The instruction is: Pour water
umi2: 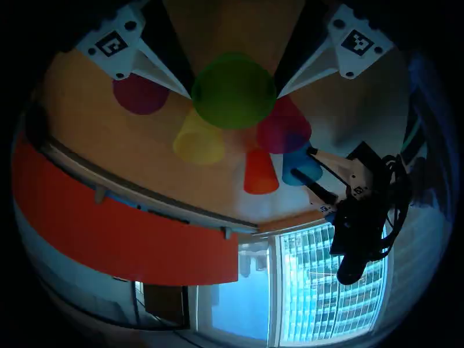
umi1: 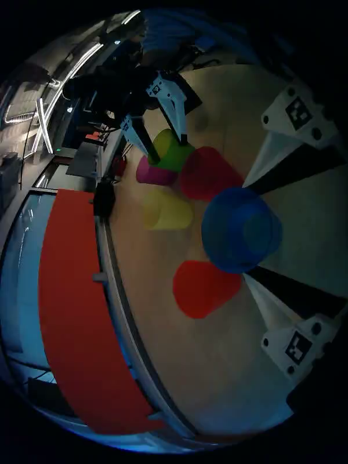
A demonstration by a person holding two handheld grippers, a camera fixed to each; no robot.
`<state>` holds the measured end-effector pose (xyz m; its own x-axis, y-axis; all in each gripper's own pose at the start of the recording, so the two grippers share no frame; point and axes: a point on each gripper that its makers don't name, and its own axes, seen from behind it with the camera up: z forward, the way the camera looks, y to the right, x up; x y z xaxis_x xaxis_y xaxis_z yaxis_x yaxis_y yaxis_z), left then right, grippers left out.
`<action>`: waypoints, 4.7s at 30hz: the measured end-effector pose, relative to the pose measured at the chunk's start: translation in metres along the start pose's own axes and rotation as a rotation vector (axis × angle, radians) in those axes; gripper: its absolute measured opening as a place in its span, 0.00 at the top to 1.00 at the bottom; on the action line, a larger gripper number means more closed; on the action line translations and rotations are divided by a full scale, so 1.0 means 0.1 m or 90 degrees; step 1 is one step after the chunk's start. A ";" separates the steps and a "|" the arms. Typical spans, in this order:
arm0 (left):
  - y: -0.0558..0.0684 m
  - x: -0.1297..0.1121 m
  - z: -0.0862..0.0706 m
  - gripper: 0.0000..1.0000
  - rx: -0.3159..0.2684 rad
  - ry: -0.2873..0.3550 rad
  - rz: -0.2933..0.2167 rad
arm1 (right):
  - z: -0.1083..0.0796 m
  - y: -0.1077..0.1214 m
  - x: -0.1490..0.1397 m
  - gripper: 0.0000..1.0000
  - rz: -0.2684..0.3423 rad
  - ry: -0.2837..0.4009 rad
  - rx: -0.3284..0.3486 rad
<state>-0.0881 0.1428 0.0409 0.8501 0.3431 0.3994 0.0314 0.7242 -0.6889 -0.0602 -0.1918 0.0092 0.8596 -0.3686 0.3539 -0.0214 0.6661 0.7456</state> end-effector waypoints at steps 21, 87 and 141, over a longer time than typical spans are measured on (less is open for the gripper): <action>0.10 0.80 -0.59 0.17 0.038 0.118 0.027 | -0.52 -0.07 0.73 0.07 -0.029 0.098 -0.034; 0.32 1.90 -1.31 0.17 0.041 0.300 0.087 | -0.99 -0.18 1.89 0.07 -0.062 0.278 -0.043; 0.74 2.80 -1.73 0.16 0.230 0.331 0.511 | -0.44 -1.04 1.83 0.09 -0.060 0.265 0.100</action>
<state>0.2431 0.1891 -0.0032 0.6765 0.5668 -0.4702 -0.7348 0.5618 -0.3800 0.1218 -0.3000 -0.0291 0.9929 -0.1090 0.0478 0.0165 0.5235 0.8519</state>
